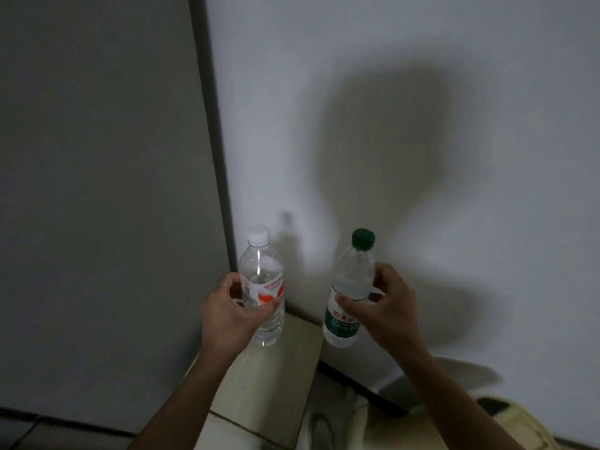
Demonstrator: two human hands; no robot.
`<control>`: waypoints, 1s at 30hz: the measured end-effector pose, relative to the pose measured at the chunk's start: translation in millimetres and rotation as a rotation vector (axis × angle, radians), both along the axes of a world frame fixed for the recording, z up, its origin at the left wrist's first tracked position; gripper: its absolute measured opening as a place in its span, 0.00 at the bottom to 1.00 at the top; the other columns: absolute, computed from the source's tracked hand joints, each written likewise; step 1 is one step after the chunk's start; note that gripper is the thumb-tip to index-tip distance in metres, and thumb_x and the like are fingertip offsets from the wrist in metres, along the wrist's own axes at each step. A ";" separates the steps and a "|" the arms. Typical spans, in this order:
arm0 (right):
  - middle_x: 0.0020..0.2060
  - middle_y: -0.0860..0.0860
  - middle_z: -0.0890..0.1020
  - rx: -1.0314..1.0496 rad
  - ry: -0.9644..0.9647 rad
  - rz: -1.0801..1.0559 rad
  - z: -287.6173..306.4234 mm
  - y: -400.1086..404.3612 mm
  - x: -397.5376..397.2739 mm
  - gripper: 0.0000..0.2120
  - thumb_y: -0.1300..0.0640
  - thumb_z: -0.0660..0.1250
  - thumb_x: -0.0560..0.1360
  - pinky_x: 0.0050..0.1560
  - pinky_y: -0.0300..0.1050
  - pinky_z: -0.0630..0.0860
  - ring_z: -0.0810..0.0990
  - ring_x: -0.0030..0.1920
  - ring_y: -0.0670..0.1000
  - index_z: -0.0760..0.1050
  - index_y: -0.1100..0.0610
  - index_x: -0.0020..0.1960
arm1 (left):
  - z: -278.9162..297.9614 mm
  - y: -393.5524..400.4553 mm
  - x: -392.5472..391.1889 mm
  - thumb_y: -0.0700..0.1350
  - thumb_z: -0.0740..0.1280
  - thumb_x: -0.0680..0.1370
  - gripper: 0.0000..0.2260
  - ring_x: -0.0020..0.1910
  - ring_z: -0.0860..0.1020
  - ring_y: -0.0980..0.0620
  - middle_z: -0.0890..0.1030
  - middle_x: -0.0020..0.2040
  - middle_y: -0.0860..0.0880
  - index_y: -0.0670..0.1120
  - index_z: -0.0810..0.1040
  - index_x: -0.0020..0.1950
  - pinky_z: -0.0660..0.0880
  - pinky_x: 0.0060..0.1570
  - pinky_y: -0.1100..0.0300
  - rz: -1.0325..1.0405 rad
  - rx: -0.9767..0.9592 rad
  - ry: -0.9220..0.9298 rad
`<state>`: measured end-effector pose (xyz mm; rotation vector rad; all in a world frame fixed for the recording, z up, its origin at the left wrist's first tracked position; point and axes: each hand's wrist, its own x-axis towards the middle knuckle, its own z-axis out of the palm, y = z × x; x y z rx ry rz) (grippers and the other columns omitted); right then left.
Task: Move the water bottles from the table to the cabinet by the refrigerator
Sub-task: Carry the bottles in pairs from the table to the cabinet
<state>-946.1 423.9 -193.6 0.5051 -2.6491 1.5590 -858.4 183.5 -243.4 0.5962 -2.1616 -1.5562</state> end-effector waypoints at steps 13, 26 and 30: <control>0.47 0.41 0.81 0.021 -0.201 0.263 -102.0 -6.5 -96.0 0.27 0.51 0.83 0.60 0.47 0.29 0.78 0.81 0.49 0.38 0.74 0.48 0.54 | -73.7 57.1 -6.2 0.46 0.83 0.59 0.26 0.43 0.82 0.58 0.83 0.46 0.56 0.51 0.78 0.53 0.80 0.43 0.57 0.347 -0.063 -0.250; 0.51 0.44 0.81 0.150 -0.263 0.338 -221.3 -22.7 -105.3 0.30 0.54 0.83 0.62 0.51 0.34 0.80 0.81 0.51 0.41 0.75 0.55 0.59 | -186.4 62.9 -18.2 0.46 0.84 0.60 0.30 0.48 0.80 0.62 0.80 0.51 0.63 0.59 0.74 0.56 0.76 0.46 0.68 0.437 0.032 -0.283; 0.49 0.45 0.81 0.167 -0.245 0.340 -268.6 -29.1 -111.0 0.28 0.54 0.83 0.61 0.50 0.38 0.81 0.82 0.50 0.43 0.76 0.56 0.57 | -237.9 64.7 -18.3 0.48 0.84 0.60 0.32 0.48 0.80 0.59 0.80 0.52 0.59 0.57 0.73 0.58 0.74 0.43 0.67 0.452 0.036 -0.323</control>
